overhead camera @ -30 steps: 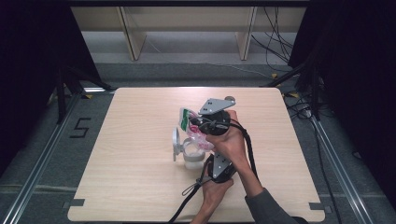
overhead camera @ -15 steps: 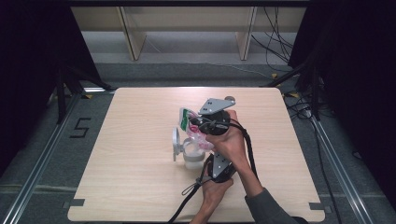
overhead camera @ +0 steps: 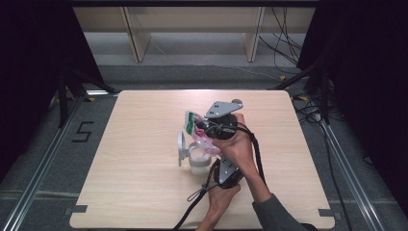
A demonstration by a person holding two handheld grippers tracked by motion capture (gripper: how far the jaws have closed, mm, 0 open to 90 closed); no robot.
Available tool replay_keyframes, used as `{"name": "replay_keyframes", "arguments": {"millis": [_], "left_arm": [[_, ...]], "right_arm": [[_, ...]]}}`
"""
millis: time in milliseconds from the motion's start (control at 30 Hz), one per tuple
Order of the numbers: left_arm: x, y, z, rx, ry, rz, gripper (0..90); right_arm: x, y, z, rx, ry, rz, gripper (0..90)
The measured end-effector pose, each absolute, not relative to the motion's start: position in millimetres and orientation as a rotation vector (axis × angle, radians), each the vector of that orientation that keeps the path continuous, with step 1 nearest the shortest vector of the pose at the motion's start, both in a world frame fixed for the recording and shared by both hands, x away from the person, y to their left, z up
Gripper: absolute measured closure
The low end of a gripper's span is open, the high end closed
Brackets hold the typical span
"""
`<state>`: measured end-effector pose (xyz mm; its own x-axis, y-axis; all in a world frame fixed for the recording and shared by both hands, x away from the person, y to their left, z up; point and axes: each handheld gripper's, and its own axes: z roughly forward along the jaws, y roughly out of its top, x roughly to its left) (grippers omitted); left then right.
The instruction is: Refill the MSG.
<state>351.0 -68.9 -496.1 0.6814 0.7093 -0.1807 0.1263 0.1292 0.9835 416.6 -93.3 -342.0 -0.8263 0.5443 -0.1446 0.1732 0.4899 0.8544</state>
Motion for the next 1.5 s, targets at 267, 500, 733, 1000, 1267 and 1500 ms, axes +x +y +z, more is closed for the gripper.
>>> {"name": "replay_keyframes", "arguments": {"millis": [267, 500, 733, 1000, 1267, 1500], "left_arm": [[351.1, -68.6, -496.0, 1.403, 0.754, 0.487, 83.9], [351.3, -68.2, -496.0, 1.403, 0.754, 0.489, 83.9], [351.7, -68.2, -495.8, 1.405, 0.753, 0.486, 83.8], [351.8, -67.8, -495.7, 1.407, 0.750, 0.484, 83.9], [352.8, -66.9, -494.4, 1.404, 0.752, 0.498, 83.8], [354.1, -68.9, -493.0, 1.396, 0.752, 0.495, 83.8]], "right_arm": [[416.3, -92.2, -342.8, 0.594, 2.335, 1.278, 90.0], [415.9, -91.8, -342.2, 0.590, 2.335, 1.283, 90.0], [416.5, -91.8, -342.5, 0.581, 2.334, 1.277, 90.0], [416.0, -92.1, -342.4, 0.590, 2.339, 1.285, 90.0], [415.0, -90.4, -341.6, 0.577, 2.337, 1.287, 90.0], [414.5, -90.9, -340.2, 0.564, 2.324, 1.276, 90.0]]}}
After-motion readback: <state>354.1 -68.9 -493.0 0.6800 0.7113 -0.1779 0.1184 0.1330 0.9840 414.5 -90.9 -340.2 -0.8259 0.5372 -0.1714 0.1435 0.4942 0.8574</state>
